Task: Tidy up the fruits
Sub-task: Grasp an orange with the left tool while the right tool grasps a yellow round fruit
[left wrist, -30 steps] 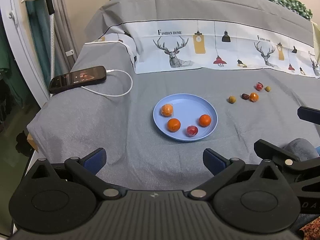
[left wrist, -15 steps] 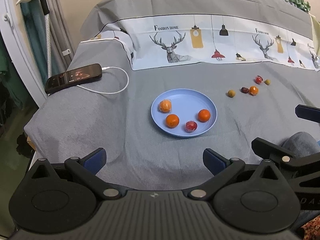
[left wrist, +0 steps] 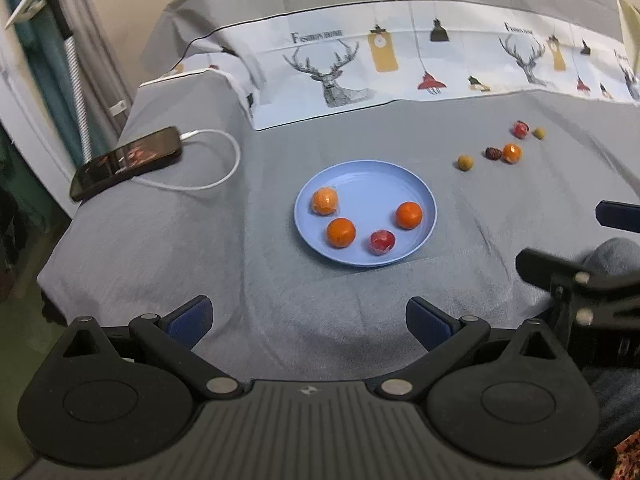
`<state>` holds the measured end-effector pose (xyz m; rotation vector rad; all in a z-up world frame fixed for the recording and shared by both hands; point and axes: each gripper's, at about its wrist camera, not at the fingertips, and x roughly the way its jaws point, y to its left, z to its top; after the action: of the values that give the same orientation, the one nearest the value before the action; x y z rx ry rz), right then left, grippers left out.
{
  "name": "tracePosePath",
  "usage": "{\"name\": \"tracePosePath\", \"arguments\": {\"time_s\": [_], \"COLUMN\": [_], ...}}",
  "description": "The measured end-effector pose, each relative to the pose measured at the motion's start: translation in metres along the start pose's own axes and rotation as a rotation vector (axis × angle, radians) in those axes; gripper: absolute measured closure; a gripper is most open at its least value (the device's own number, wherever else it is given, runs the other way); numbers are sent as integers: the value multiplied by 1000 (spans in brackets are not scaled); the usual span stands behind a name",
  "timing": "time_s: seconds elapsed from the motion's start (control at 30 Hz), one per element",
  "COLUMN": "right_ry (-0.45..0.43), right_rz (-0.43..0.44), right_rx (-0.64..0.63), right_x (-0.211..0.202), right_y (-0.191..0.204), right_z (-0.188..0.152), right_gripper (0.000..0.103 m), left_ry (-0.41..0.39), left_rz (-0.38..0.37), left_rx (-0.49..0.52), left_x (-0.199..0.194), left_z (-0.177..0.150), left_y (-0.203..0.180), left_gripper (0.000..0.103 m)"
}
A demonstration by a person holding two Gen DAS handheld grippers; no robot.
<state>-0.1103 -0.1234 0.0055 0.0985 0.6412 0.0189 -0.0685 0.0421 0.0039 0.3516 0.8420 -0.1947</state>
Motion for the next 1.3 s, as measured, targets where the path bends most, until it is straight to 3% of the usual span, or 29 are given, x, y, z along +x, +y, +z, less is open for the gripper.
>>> {"name": "tracePosePath", "arguments": {"time_s": [0.2, 0.37, 0.63, 0.87, 1.03, 1.27, 1.3], "right_ry": [26, 36, 16, 43, 75, 74, 52], "right_rz": [-62, -173, -384, -434, -443, -402, -402], "right_rx": [119, 192, 294, 306, 266, 196, 163], "right_x": [18, 37, 84, 172, 248, 313, 314], "right_y": [-40, -86, -199, -315, -370, -391, -386], "right_z": [-1, -1, 17, 37, 43, 41, 40], "right_gripper": [1, 1, 1, 1, 1, 1, 10], "left_ry": [10, -20, -89, -82, -12, 65, 77], "left_rz": [-37, -79, -225, -398, -464, -482, -488], "left_rx": [30, 81, 265, 586, 620, 717, 728], "left_x": [23, 48, 107, 200, 266, 313, 316], "left_z": [31, 74, 145, 196, 217, 220, 217], "left_y": [-24, -58, -158, -272, -319, -353, -355], "left_gripper": [0, 0, 0, 0, 1, 45, 48]}}
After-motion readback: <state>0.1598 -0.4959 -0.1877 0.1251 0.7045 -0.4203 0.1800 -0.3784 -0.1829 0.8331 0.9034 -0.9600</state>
